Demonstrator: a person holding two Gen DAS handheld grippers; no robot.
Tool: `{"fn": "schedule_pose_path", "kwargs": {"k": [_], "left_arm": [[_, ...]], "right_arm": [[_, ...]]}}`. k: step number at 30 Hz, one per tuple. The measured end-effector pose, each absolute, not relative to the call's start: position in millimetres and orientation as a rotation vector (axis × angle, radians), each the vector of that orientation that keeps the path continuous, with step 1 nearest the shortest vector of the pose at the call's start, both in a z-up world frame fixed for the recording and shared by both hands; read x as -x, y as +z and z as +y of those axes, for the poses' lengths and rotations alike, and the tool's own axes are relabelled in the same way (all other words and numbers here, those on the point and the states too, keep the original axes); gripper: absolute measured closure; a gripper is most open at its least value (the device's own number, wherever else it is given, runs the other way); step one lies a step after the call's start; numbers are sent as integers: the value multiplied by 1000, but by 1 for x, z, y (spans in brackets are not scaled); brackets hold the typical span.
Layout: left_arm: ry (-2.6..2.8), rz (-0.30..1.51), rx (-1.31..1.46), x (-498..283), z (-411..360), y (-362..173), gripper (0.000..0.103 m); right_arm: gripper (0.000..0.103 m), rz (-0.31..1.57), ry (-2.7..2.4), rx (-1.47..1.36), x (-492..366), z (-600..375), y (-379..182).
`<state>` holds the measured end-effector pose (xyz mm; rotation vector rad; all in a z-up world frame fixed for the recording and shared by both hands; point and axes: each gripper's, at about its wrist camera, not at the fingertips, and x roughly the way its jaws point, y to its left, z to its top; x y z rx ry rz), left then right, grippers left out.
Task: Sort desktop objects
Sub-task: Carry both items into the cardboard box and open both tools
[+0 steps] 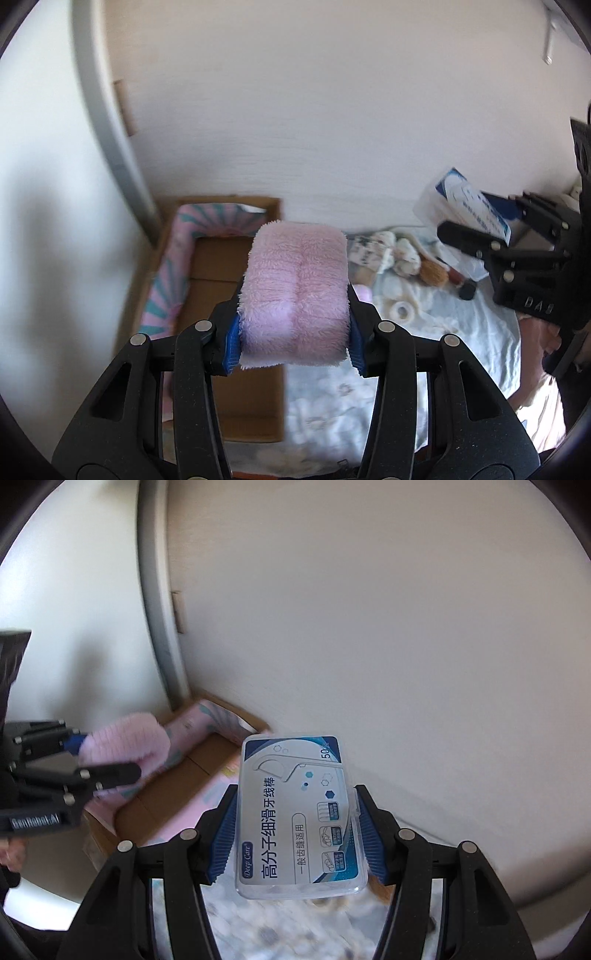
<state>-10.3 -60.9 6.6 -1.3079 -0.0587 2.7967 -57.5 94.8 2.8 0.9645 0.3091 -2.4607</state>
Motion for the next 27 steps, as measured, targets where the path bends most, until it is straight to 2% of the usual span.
{"fn": "schedule_pose_path", "kwargs": {"k": [11, 18, 27], "left_arm": [[2834, -179, 1389, 8, -126, -12, 61], [2815, -263, 1474, 12, -149, -47, 61], [2765, -259, 1577, 18, -164, -85, 61]], "right_arm": [[47, 404, -2274, -982, 102, -24, 0], [47, 431, -2166, -1082, 134, -83, -42], [47, 411, -2086, -1239, 162, -115, -98]]}}
